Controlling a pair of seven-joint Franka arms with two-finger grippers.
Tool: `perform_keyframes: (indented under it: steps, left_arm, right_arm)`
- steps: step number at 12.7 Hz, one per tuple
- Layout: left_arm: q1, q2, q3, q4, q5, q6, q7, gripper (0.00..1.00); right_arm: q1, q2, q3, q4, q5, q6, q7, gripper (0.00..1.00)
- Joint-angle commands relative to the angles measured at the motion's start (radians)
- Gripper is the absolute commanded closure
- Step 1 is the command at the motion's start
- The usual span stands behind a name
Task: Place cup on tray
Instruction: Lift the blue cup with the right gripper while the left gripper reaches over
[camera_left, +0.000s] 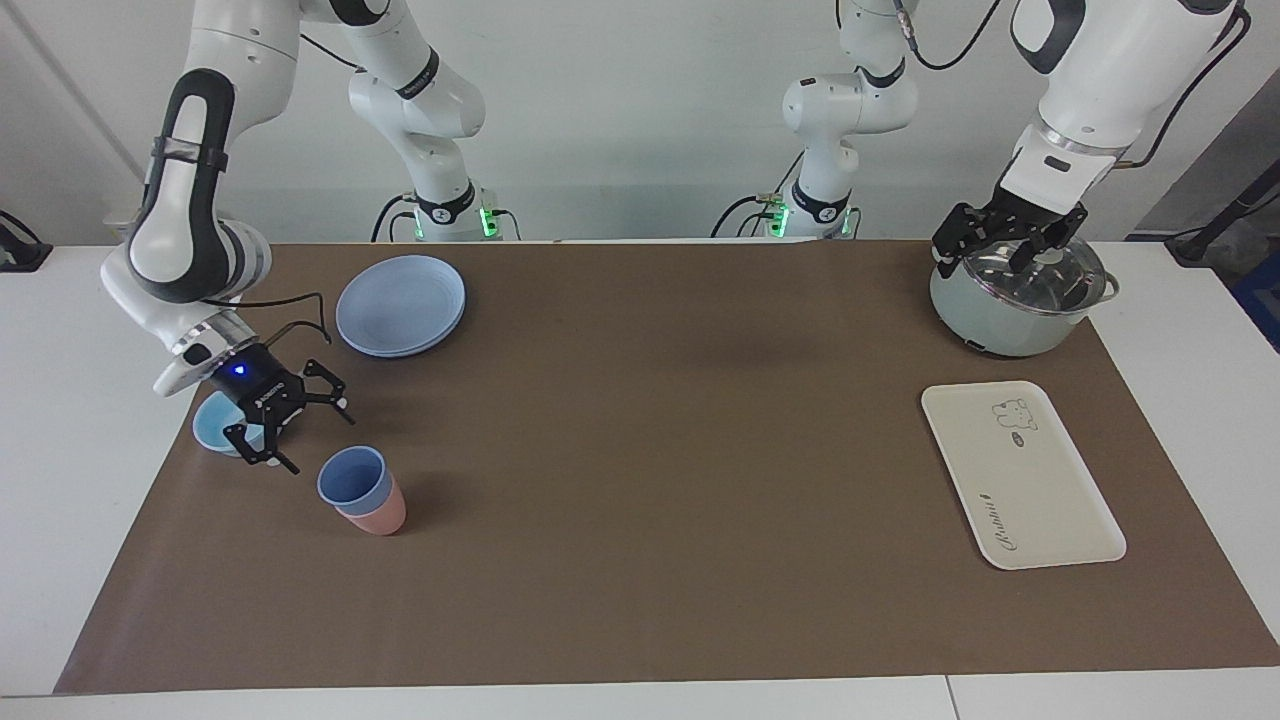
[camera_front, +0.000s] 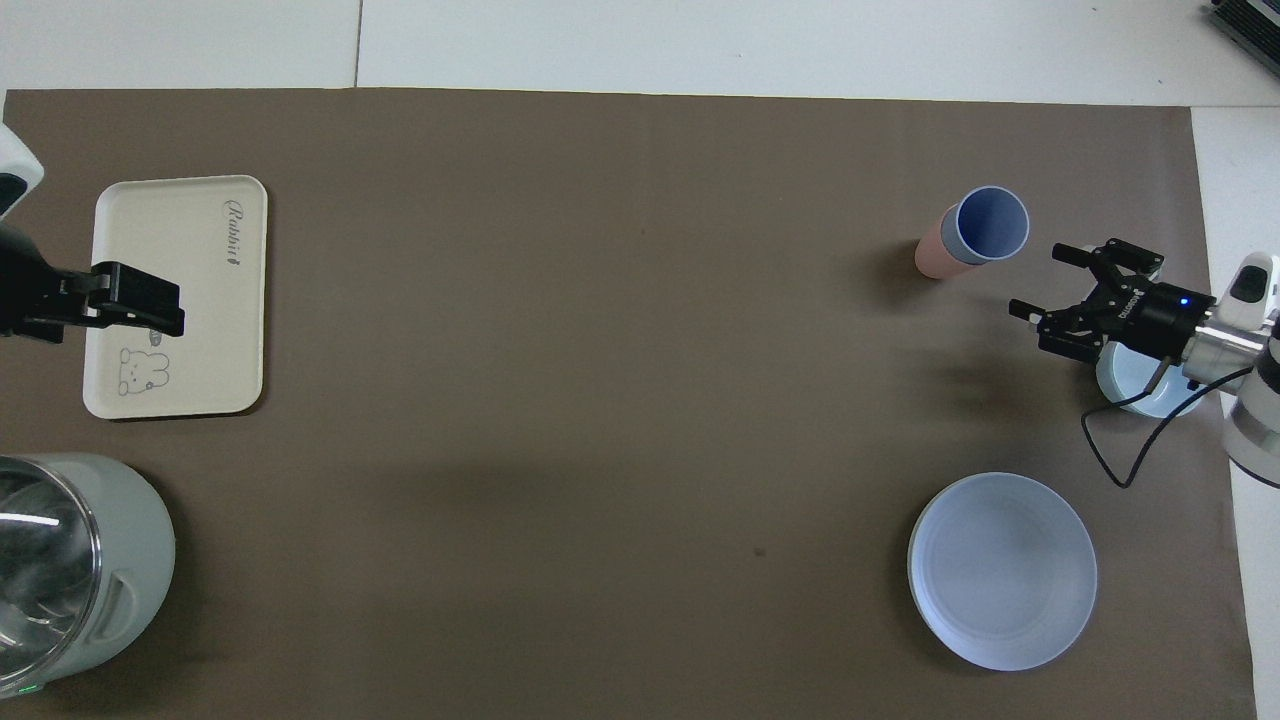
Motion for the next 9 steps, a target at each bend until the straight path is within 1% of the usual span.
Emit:
perform_keyframes:
  steps: [1, 4, 6, 8, 9]
  left_arm:
    - [0.007, -0.017, -0.002, -0.015, 0.009, -0.010, 0.005, 0.00]
    - [0.007, -0.017, -0.002, -0.015, 0.009, -0.010, 0.005, 0.00]
    - [0.007, -0.017, -0.002, -0.015, 0.009, -0.010, 0.005, 0.00]
    - [0.007, -0.017, -0.002, -0.015, 0.009, -0.010, 0.005, 0.00]
    - [0.007, -0.017, -0.002, -0.015, 0.009, -0.009, 0.003, 0.00]
  right_arm:
    - [-0.003, 0.060, 0.009, 0.008, 0.122, -0.002, -0.149, 0.00]
    - [0.007, 0.077, 0.011, 0.008, 0.174, -0.002, -0.174, 0.00]
    - [0.015, 0.097, 0.018, 0.011, 0.245, 0.004, -0.213, 0.00]
    - [0.027, 0.105, 0.020, 0.016, 0.289, 0.006, -0.249, 0.00]
    - [0.036, 0.122, 0.021, 0.025, 0.315, 0.009, -0.261, 0.00]
